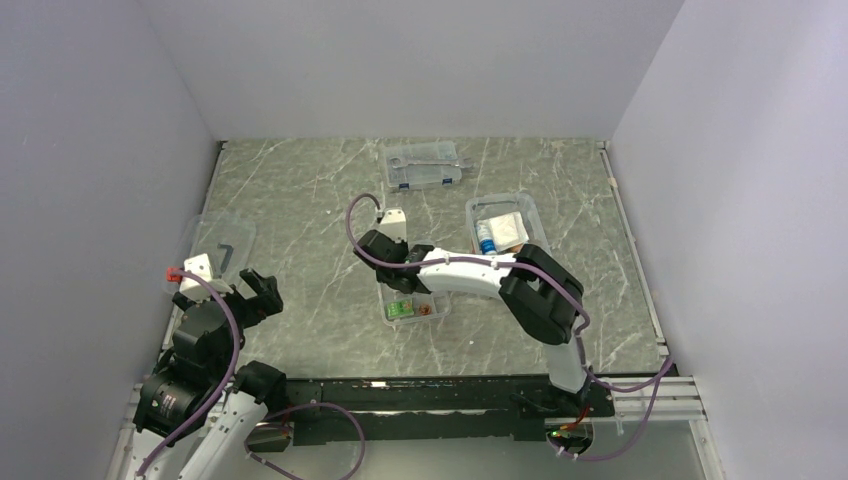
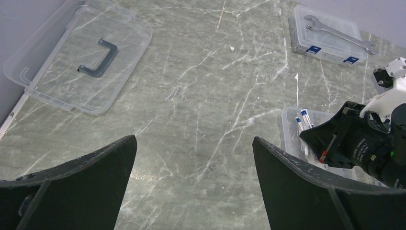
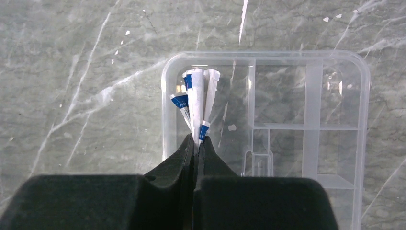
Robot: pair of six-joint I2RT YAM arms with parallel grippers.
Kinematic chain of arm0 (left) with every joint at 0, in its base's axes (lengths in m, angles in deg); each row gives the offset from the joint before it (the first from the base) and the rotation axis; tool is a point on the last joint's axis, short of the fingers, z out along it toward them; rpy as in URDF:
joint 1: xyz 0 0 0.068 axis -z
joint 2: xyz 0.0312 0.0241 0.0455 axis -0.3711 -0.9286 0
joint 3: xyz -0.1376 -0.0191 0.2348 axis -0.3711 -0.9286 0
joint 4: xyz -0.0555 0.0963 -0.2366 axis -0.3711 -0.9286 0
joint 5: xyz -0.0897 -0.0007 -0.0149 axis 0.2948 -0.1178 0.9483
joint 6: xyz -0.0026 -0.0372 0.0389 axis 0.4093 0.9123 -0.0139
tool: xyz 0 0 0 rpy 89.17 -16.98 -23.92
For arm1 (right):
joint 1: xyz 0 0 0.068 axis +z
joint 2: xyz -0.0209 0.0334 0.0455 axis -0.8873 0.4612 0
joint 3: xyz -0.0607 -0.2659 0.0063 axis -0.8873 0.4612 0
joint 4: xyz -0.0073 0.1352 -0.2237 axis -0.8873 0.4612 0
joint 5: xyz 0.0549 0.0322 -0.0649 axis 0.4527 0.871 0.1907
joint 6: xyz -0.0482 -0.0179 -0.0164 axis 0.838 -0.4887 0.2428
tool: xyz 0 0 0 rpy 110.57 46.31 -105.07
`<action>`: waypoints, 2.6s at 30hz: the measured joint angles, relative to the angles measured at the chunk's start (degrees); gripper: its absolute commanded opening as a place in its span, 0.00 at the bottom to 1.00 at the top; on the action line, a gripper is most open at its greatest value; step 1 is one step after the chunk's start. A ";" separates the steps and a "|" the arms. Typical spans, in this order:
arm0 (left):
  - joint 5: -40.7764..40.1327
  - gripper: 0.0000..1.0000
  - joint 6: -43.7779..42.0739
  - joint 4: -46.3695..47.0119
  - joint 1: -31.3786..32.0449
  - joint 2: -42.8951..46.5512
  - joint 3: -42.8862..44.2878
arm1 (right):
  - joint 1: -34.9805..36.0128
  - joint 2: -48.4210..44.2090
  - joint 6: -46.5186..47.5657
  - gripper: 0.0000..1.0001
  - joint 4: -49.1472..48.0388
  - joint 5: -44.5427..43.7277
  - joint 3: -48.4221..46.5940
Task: Organize the medicine kit
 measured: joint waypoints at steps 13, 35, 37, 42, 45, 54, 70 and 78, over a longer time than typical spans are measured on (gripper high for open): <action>0.00 0.99 0.00 0.00 0.00 0.00 0.00 | -0.44 3.43 -1.70 0.00 0.24 -0.76 -0.13; 0.00 0.99 0.00 0.00 0.00 0.00 -0.02 | -0.46 4.22 -1.49 0.48 -0.94 -2.36 -0.02; 0.00 0.99 0.00 0.00 0.00 0.00 -0.02 | -0.46 4.17 -1.22 0.51 -0.92 -2.67 -0.02; 0.00 0.99 0.00 0.04 0.00 0.00 -0.07 | -0.39 3.30 -0.52 0.56 -0.17 -3.67 -0.02; 0.00 0.99 0.00 0.04 0.00 0.00 -0.09 | -0.35 1.79 0.11 0.59 0.81 -4.39 -0.20; 0.02 0.99 0.00 0.09 0.00 0.00 -0.11 | -0.35 -3.10 2.10 0.69 1.95 -5.90 -2.25; 1.92 0.99 -0.87 0.83 0.00 -1.75 -0.35 | -1.49 -11.39 6.71 0.64 6.64 -3.39 -1.40; 2.58 0.99 -1.09 1.38 0.00 -2.86 -0.37 | -2.67 -12.02 6.10 0.53 7.98 1.20 2.51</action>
